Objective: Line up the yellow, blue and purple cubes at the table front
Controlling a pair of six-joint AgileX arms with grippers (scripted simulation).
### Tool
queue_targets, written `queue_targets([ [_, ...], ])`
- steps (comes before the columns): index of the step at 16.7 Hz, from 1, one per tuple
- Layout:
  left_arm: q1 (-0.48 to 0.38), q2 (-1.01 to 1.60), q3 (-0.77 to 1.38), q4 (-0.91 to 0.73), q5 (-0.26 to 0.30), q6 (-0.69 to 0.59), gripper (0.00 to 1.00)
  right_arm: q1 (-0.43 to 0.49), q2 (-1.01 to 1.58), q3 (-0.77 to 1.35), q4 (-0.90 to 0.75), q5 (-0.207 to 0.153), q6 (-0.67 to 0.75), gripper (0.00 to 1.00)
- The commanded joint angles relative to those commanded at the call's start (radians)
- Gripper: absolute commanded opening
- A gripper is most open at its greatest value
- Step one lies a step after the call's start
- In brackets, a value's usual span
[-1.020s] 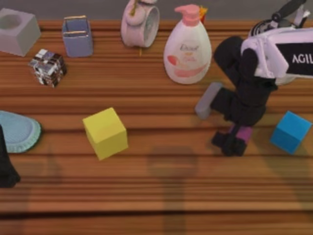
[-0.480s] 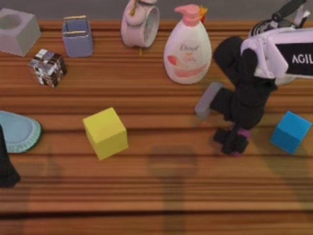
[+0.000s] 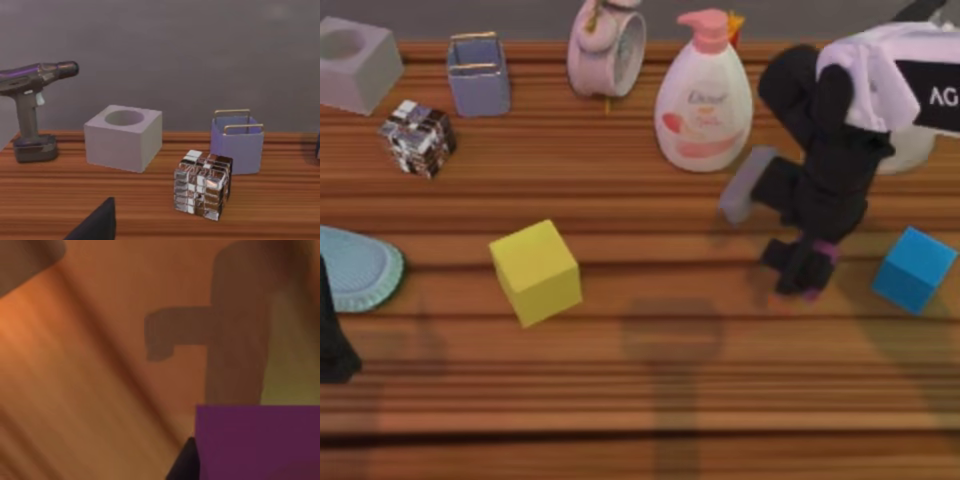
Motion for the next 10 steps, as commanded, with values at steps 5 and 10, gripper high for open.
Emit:
queue_targets([
  [5, 0.000, 0.000, 0.000, 0.000, 0.000, 0.000, 1.00, 0.004, -0.051, 0.077, -0.125, 0.000, -0.001, 0.00],
  [10, 0.000, 0.000, 0.000, 0.000, 0.000, 0.000, 1.00, 0.013, -0.060, 0.062, -0.122, 0.000, -0.014, 0.00],
])
